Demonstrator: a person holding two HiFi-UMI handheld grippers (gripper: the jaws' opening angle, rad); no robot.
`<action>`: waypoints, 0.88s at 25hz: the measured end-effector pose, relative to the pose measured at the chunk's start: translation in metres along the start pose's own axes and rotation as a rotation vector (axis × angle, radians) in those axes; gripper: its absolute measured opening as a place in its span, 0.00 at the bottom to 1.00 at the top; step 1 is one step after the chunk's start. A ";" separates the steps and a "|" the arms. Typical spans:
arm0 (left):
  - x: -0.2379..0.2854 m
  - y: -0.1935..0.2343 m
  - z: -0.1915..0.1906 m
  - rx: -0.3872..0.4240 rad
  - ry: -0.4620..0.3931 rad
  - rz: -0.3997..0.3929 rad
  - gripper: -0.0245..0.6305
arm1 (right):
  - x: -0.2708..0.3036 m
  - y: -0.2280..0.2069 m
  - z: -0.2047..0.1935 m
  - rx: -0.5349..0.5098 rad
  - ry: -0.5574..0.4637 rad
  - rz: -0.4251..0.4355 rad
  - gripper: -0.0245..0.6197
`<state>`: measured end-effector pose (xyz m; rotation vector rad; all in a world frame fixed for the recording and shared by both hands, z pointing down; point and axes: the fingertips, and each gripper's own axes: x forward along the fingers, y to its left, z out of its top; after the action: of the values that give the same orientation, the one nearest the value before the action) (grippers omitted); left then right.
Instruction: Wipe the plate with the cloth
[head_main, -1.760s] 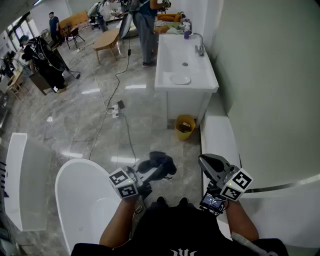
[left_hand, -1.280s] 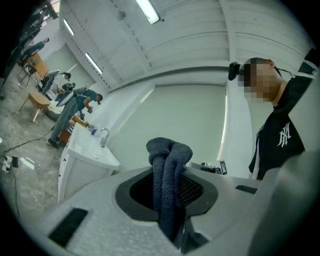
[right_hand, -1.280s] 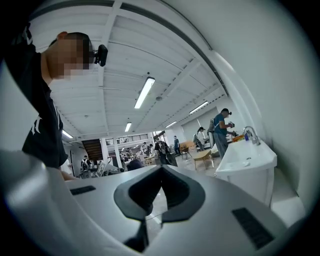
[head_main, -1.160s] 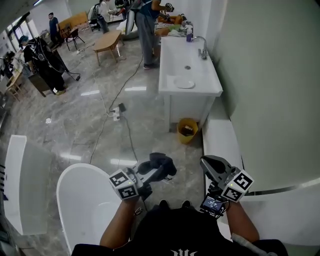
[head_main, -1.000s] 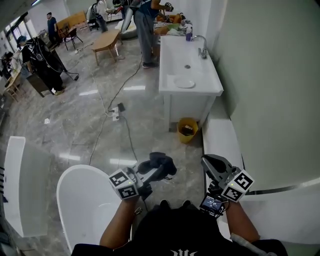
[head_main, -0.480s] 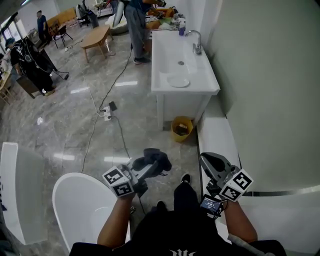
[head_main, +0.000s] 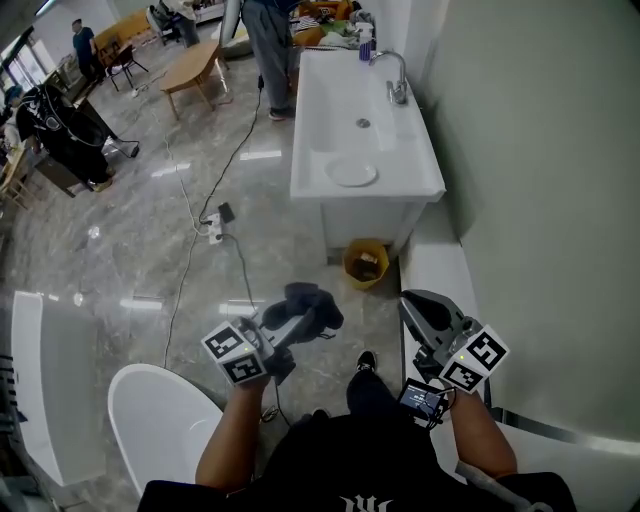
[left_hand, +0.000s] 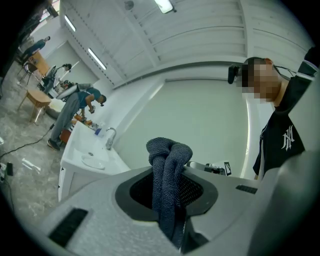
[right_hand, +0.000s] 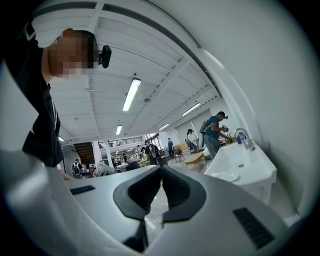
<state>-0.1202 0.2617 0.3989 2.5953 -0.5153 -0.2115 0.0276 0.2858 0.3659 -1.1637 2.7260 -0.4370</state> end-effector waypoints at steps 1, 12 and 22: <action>0.014 0.006 0.004 0.005 0.003 0.004 0.14 | 0.002 -0.015 0.005 0.002 -0.001 0.003 0.05; 0.120 0.065 0.036 0.023 -0.008 0.061 0.14 | 0.033 -0.138 0.029 0.017 0.021 0.072 0.05; 0.157 0.140 0.056 0.021 0.008 0.070 0.14 | 0.093 -0.207 0.026 0.022 0.076 0.086 0.05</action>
<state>-0.0349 0.0618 0.4098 2.5918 -0.6077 -0.1731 0.1108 0.0769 0.4062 -1.0413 2.8157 -0.5084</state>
